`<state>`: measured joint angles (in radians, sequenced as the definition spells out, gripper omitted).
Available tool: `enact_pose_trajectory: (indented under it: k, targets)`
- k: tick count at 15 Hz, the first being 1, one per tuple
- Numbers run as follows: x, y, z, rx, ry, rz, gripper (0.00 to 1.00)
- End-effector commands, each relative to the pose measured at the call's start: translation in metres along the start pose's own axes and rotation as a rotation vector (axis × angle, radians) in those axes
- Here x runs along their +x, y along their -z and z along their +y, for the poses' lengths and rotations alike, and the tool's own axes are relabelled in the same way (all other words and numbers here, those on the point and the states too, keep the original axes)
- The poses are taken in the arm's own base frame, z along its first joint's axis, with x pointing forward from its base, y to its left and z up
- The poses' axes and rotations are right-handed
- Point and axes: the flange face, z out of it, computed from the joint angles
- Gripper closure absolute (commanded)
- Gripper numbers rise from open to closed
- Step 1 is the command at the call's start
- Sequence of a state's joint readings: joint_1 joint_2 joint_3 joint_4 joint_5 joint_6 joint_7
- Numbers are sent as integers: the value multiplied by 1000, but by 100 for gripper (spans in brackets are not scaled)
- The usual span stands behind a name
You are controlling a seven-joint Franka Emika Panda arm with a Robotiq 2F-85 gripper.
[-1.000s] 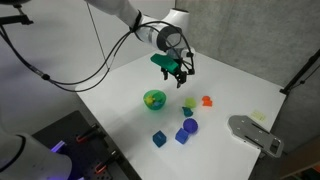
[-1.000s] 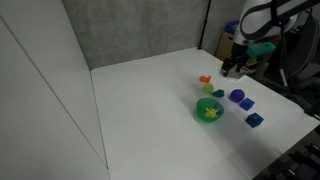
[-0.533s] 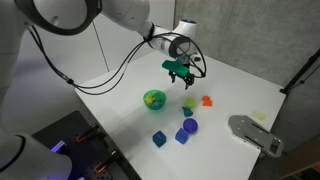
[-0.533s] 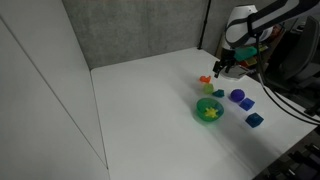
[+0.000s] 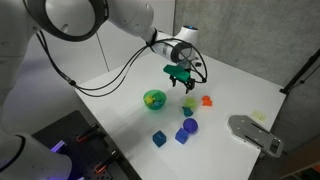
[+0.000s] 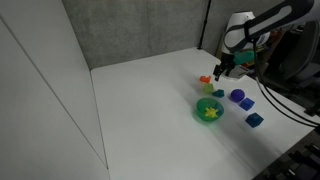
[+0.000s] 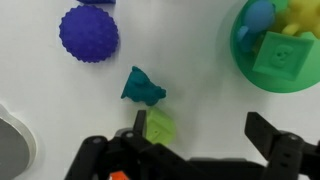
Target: Move the dark green toy from the table to the bowl
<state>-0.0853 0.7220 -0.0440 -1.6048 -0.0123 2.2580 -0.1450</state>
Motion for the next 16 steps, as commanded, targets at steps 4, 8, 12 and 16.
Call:
enact_pose_trajectory:
  k: [4,8,12,16]
  targets:
    - [6,-49,29,7,75,29,0]
    - [10,-76,35,-5,121,105,0]
    - [11,-98,40,-36,169,126,0]
    - [11,-118,41,-88,226,134,0]
